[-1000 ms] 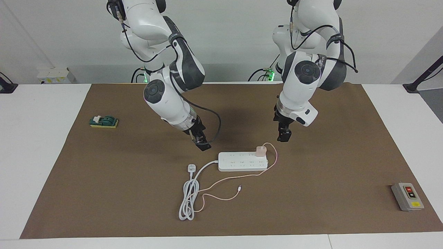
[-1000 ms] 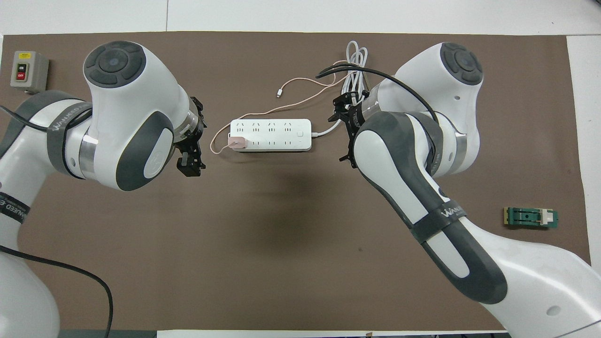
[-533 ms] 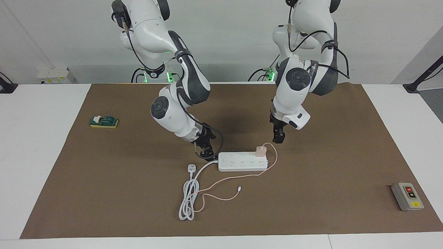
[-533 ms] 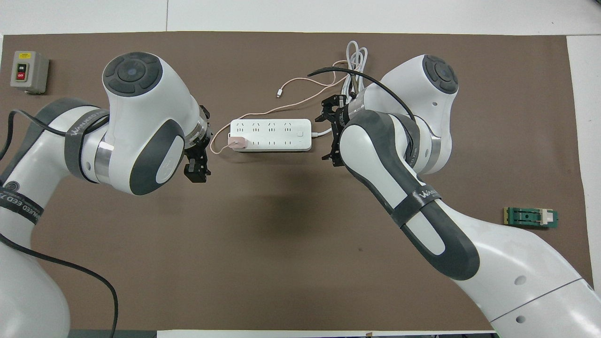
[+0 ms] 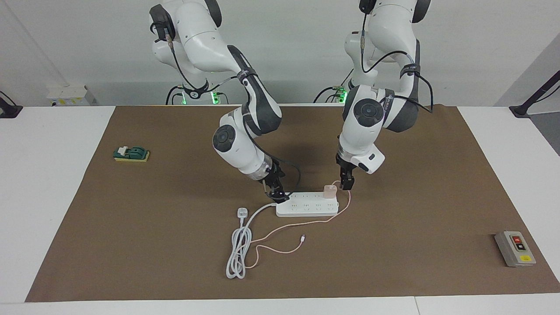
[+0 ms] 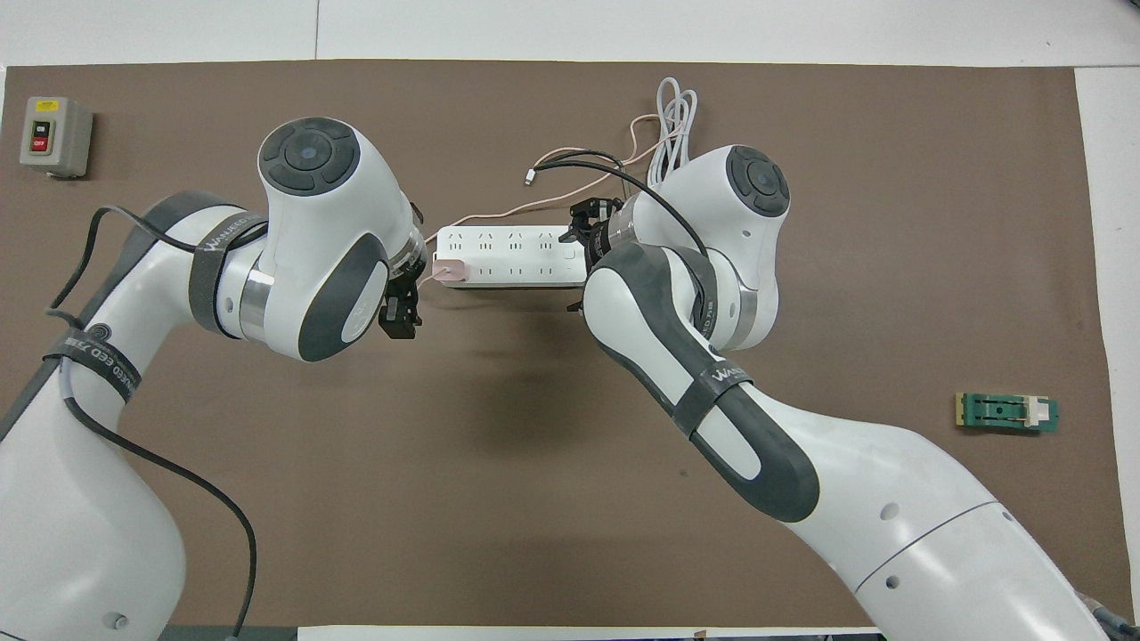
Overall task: Unplug charger and place it aside
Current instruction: 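Grasp the pink charger with the left gripper while the right gripper grips the strip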
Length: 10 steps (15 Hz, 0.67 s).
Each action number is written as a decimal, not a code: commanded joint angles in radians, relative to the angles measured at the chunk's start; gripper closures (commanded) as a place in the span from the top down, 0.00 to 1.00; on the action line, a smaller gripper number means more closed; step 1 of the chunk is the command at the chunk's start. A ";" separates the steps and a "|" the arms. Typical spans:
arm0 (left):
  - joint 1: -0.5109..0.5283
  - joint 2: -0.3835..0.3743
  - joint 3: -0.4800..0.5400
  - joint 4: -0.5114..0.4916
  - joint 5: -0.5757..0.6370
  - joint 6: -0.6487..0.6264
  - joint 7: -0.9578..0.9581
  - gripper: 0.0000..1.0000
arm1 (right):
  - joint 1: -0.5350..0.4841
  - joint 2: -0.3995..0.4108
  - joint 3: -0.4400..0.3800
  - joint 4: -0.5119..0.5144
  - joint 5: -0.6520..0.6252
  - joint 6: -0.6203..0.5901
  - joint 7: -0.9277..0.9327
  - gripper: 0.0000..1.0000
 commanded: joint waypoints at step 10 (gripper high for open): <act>-0.008 0.036 0.012 0.001 0.013 0.128 0.003 1.00 | -0.022 0.106 -0.001 0.050 0.021 0.032 -0.085 1.00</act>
